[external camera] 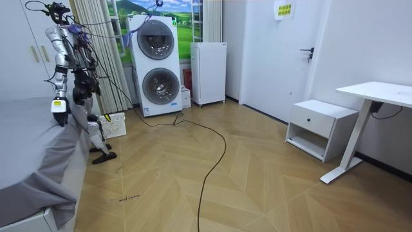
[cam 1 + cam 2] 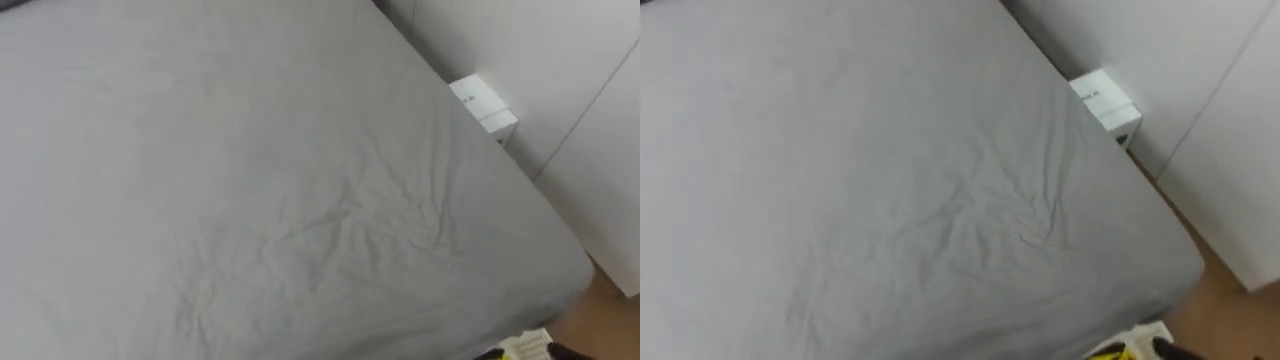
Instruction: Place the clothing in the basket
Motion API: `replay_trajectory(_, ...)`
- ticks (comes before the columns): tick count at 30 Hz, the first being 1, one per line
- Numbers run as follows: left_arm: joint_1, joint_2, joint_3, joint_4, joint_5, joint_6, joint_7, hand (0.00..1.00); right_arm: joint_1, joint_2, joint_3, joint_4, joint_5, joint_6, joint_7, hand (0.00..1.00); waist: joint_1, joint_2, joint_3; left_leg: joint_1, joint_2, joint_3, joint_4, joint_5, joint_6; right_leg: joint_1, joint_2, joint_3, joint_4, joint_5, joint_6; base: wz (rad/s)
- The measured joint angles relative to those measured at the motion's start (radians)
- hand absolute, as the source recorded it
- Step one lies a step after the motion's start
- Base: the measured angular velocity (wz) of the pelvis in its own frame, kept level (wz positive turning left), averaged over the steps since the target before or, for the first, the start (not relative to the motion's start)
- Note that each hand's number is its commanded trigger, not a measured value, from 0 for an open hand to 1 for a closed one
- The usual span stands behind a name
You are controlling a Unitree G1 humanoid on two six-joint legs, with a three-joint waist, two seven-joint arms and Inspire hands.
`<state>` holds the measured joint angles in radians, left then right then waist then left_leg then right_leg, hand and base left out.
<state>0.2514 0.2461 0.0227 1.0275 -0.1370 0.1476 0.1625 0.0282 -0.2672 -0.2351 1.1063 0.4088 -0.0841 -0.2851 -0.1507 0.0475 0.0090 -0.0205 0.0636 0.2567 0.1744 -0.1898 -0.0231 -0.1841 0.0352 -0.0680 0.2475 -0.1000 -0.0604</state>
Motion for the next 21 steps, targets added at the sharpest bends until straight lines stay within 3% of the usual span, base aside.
replay_trajectory(5, -0.002, -0.009, 0.018, -0.015, -0.002, -0.020, 0.033, 0.00, 0.003, 0.033, 0.067, 0.059, 0.001, 0.020, 0.049, 0.00, 0.022, -0.012, -0.0020, 0.033, -0.002, -0.060, -0.009, 0.002, 0.000, 0.077, -0.003, -0.057, -0.052, 0.006, -0.001, 0.38)
replay_trajectory(9, -0.008, -0.032, 0.019, -0.013, -0.009, -0.068, 0.066, 0.00, 0.011, 0.075, 0.106, 0.077, -0.016, 0.051, 0.086, 0.00, 0.051, -0.020, -0.0012, 0.041, -0.007, -0.099, -0.010, 0.003, 0.002, 0.110, -0.015, -0.096, -0.061, 0.000, 0.001, 0.29)
replay_trajectory(10, -0.008, -0.039, 0.023, -0.012, -0.009, -0.080, 0.068, 0.00, 0.006, 0.077, 0.112, 0.096, -0.024, 0.061, 0.089, 0.00, 0.062, -0.023, -0.0009, 0.041, -0.009, -0.107, -0.010, 0.003, 0.002, 0.112, -0.017, -0.101, -0.062, -0.006, 0.009, 0.16)
replay_trajectory(13, -0.011, -0.052, 0.041, -0.013, -0.008, -0.113, 0.077, 0.00, 0.021, 0.075, 0.161, 0.109, -0.045, 0.081, 0.107, 0.00, 0.080, -0.037, -0.0006, 0.033, -0.010, -0.126, -0.007, 0.003, 0.002, 0.116, -0.021, -0.126, -0.067, -0.007, 0.008, 0.17)
replay_trajectory(21, -0.021, -0.084, 0.052, -0.018, 0.002, -0.154, 0.085, 0.00, 0.032, 0.079, 0.201, 0.146, -0.110, 0.125, 0.136, 0.00, 0.114, -0.048, -0.0003, 0.033, -0.025, -0.191, -0.006, 0.010, 0.009, 0.147, -0.035, -0.183, -0.081, -0.007, 0.010, 0.19)
